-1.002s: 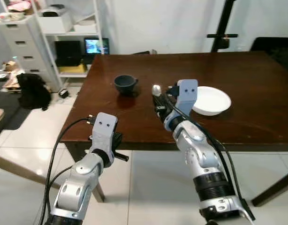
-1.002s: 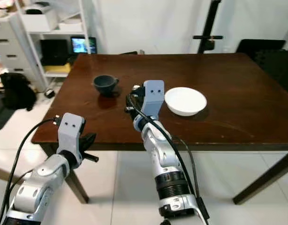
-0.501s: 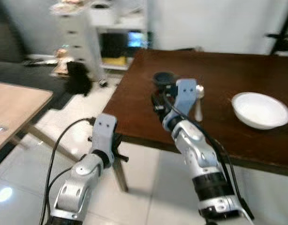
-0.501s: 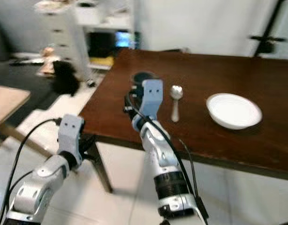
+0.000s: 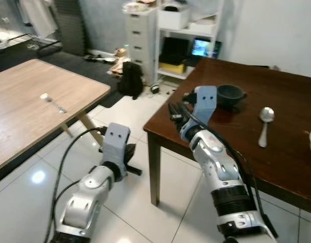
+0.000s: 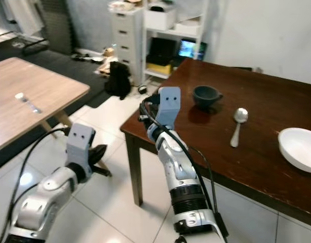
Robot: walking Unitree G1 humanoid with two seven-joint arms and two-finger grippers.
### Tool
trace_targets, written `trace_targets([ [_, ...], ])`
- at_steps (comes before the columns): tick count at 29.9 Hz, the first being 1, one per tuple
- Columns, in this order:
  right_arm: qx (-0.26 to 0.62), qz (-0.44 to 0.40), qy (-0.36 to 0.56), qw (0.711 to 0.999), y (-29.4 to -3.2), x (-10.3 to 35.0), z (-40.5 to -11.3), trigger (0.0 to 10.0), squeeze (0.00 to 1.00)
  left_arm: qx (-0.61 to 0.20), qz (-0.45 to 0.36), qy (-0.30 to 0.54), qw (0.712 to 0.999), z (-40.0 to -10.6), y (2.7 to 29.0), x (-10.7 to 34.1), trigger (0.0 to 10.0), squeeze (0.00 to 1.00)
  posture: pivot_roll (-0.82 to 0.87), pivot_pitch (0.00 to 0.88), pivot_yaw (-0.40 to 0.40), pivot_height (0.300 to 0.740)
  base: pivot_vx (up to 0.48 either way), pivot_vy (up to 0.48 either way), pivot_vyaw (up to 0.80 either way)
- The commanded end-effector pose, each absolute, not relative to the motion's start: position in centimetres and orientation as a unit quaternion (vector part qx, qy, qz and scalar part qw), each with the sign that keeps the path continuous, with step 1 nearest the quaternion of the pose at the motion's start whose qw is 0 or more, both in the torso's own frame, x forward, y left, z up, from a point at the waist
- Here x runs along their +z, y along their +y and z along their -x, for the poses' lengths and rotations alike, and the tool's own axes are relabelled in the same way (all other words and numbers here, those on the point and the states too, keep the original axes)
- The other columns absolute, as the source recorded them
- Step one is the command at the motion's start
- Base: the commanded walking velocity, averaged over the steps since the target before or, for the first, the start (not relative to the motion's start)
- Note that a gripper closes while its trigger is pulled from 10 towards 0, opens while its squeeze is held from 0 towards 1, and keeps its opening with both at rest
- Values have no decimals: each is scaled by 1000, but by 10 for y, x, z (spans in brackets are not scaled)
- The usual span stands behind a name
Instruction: Setting the table
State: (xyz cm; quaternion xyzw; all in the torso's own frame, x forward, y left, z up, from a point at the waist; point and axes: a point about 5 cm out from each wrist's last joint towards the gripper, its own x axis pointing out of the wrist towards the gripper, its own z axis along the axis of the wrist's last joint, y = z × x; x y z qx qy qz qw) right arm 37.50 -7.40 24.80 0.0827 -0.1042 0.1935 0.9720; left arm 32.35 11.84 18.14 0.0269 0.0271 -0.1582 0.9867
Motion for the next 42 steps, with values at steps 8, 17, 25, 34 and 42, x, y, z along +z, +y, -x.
trace_targets([
  [8, 197, -81, -92, 973, -71, 241, -374, 10000, 0, -160, -28, 42, 986, -322, 117, 174, 10000, 0, -13, 93, 128, 740, 0, 0, 791],
  [17, 197, -81, -92, 973, -71, 241, -374, 10000, 0, -159, -27, 44, 986, -322, 117, 174, 10000, 0, -14, 97, 127, 740, 0, 0, 794],
  [25, 197, -81, -92, 973, -71, 242, -374, 10000, 0, -159, -26, 45, 986, -322, 117, 174, 10000, 0, -14, 99, 127, 740, 0, 0, 794],
  [34, 197, -81, -92, 973, -71, 242, -374, 10000, 0, -159, -27, 46, 986, -322, 117, 173, 10000, 0, -15, 100, 127, 740, 0, 0, 792],
  [42, 196, -81, -92, 973, -71, 242, -374, 10000, 0, -158, -21, 45, 986, -322, 117, 174, 10000, 0, -16, 102, 126, 740, 0, 0, 787],
])
